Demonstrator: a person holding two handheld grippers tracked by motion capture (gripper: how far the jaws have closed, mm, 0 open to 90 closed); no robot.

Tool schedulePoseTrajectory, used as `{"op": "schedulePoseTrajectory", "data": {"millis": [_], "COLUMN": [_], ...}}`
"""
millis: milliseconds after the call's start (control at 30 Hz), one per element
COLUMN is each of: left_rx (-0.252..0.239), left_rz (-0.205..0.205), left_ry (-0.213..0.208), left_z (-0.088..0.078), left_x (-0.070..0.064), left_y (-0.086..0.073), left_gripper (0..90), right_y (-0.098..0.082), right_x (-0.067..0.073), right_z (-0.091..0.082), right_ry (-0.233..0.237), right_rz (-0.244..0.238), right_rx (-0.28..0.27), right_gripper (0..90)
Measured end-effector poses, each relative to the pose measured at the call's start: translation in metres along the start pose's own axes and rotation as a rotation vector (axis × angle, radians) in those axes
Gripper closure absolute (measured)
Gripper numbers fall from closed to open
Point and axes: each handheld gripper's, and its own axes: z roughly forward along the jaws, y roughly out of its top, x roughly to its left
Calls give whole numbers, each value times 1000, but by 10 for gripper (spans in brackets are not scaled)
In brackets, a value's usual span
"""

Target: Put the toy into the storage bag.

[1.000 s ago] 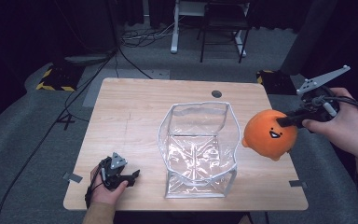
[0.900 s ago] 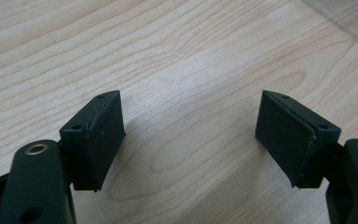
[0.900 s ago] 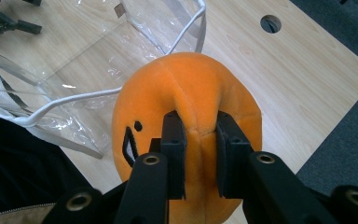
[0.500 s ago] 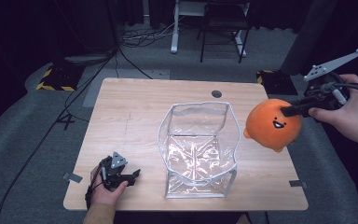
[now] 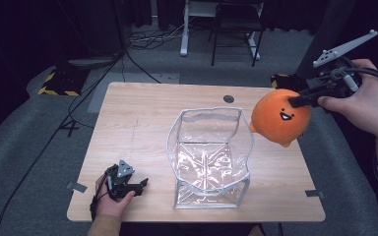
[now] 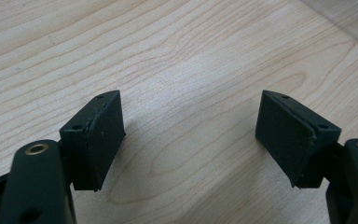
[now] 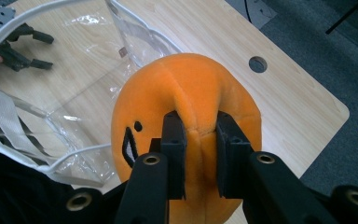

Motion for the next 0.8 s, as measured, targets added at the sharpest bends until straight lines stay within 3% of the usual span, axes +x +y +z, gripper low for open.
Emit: {"op": "schedulePoseTrajectory", "data": {"millis": [333,800], "left_rx": [0,0], "left_rz": [1,0], "left_ry": [0,-2], "left_z": [0,0], "left_x": [0,0], "left_y": [0,1], "left_gripper": [239,238], "right_y": [26,60], "right_x": [5,35], "right_z": [9,36], "right_ry": [15,75], "right_rz": [-20,-90], "right_rx": [-31,-48], "right_gripper": [767,767]}}
